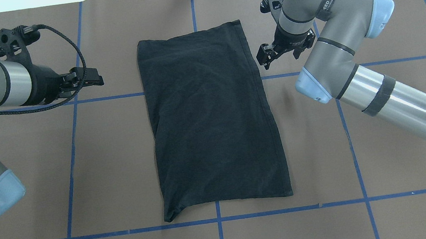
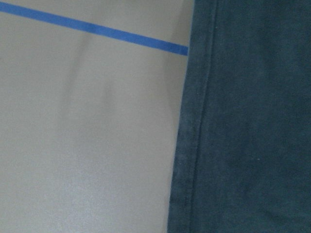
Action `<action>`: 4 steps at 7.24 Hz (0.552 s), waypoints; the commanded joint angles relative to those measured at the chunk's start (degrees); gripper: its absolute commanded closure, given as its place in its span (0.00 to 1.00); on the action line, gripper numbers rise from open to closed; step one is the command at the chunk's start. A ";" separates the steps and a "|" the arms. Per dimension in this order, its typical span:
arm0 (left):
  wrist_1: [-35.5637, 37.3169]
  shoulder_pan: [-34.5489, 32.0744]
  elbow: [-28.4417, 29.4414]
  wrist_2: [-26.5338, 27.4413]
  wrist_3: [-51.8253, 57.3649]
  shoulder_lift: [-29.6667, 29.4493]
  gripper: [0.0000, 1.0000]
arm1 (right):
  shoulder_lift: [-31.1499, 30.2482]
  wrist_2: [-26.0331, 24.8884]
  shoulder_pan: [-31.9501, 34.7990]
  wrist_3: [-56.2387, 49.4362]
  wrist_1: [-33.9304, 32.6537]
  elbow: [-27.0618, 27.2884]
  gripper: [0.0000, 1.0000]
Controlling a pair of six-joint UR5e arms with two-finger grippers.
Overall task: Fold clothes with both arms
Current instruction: 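Move the left gripper to the shirt's near corner while right gripper lowers to far corner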
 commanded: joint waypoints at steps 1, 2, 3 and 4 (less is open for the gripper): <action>-0.82 5.28 -2.98 -0.83 -10.90 -0.04 0.00 | -4.71 2.70 -0.33 9.33 0.39 12.22 0.00; -1.00 8.46 -3.86 -0.58 -15.75 -0.12 0.00 | -6.30 4.10 -0.94 13.29 0.48 16.37 0.00; -1.18 12.32 -3.87 0.03 -19.98 -0.21 0.00 | -7.70 4.99 -1.30 15.86 0.57 19.81 0.00; -3.01 16.53 -3.87 3.26 -24.54 0.05 0.00 | -8.68 6.30 -1.39 18.23 0.57 22.28 0.00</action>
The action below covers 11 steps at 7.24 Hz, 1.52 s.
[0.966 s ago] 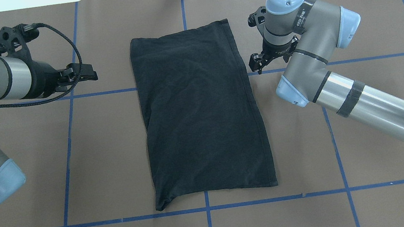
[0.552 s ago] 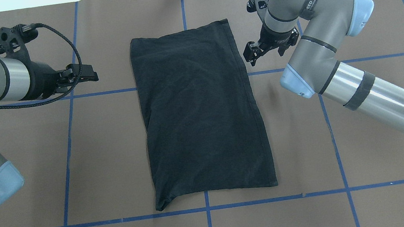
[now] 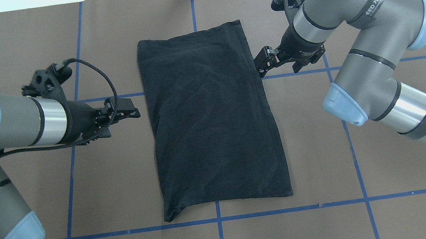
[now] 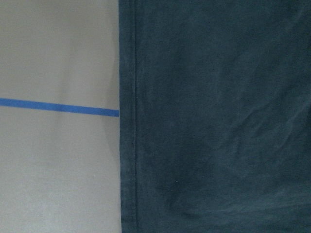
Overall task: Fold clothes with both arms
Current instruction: 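Move the left gripper to the shirt's near corner while right gripper lowers to far corner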
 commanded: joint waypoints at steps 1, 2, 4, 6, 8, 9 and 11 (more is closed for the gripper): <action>-2.17 9.89 0.07 6.20 -9.05 0.31 0.00 | -2.06 1.90 -0.36 4.83 0.05 5.38 0.00; -2.18 13.59 0.59 8.50 -11.52 0.40 0.00 | -2.15 1.91 -0.45 5.10 0.05 5.83 0.00; -2.26 16.43 5.23 9.13 -11.81 -0.30 0.00 | -2.15 1.91 -0.54 5.11 0.05 5.75 0.00; -2.44 17.41 7.53 8.96 -11.64 -0.04 0.00 | -2.15 1.91 -0.89 5.11 0.05 5.66 0.00; -5.40 19.76 10.34 9.13 -12.07 -0.13 0.00 | -2.15 1.91 -0.98 5.11 0.05 5.40 0.00; -6.99 21.17 11.05 9.13 -14.34 -0.39 0.00 | -2.15 1.91 -0.98 5.11 0.05 5.40 0.00; -7.10 21.98 10.97 9.31 -14.45 -0.48 0.09 | -2.24 1.91 -0.89 5.11 0.05 5.40 0.00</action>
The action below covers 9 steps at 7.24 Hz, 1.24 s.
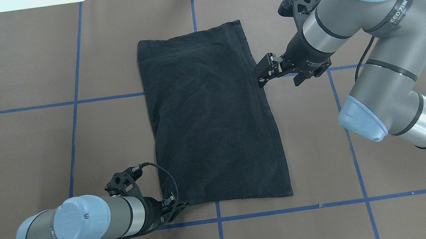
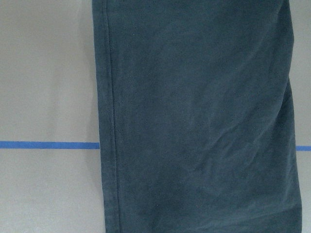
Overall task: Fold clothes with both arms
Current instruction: 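Move the left gripper to the shirt's near corner while right gripper lowers to far corner, then move the right gripper down along the shirt edge to the near corner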
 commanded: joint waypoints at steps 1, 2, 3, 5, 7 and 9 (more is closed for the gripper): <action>-0.35 0.59 0.08 0.10 -0.34 -0.06 0.15 | -0.03 0.00 0.03 0.00 0.00 -0.01 0.00; -0.27 0.60 0.26 0.01 -0.08 -0.06 0.19 | -0.03 0.00 0.03 0.00 0.00 -0.01 0.00; -0.35 0.60 0.43 -0.08 0.18 0.03 0.21 | -0.03 0.00 0.03 -0.09 0.00 0.07 0.00; -0.35 0.51 0.61 -0.17 0.28 -0.06 0.24 | -0.03 0.00 0.03 -0.09 0.00 0.07 0.00; -0.35 0.51 0.53 -0.17 0.19 -0.06 0.41 | -0.12 0.09 0.12 -0.09 0.00 0.07 0.00; -0.35 0.51 0.52 -0.34 0.10 -0.06 0.75 | -1.08 0.09 0.12 -0.26 0.00 0.42 0.00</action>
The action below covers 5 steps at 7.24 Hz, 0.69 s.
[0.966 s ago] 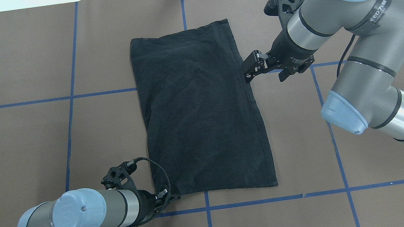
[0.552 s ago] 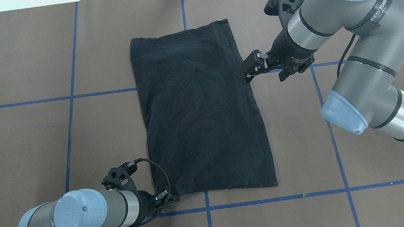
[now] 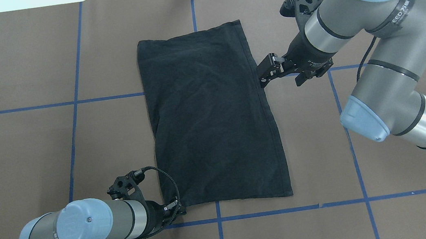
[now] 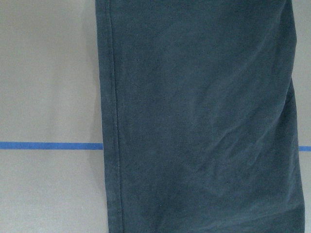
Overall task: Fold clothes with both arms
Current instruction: 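Move the right gripper down along the shirt edge to the near corner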
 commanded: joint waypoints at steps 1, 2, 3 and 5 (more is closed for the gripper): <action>0.00 0.00 -0.10 -0.19 -0.16 -0.44 1.00 | -0.65 0.00 0.01 -0.18 0.00 0.19 0.00; 0.00 -0.26 -0.53 -0.02 -0.08 -0.44 1.00 | -1.61 0.00 0.01 -0.44 0.09 0.54 0.00; 0.09 -1.22 -1.50 -0.10 -0.07 -0.44 1.00 | -2.40 0.00 -0.17 -0.01 0.09 0.80 0.00; 0.61 -3.68 -4.57 -0.46 0.10 0.61 1.00 | -2.50 0.18 -3.66 5.92 0.17 1.07 0.00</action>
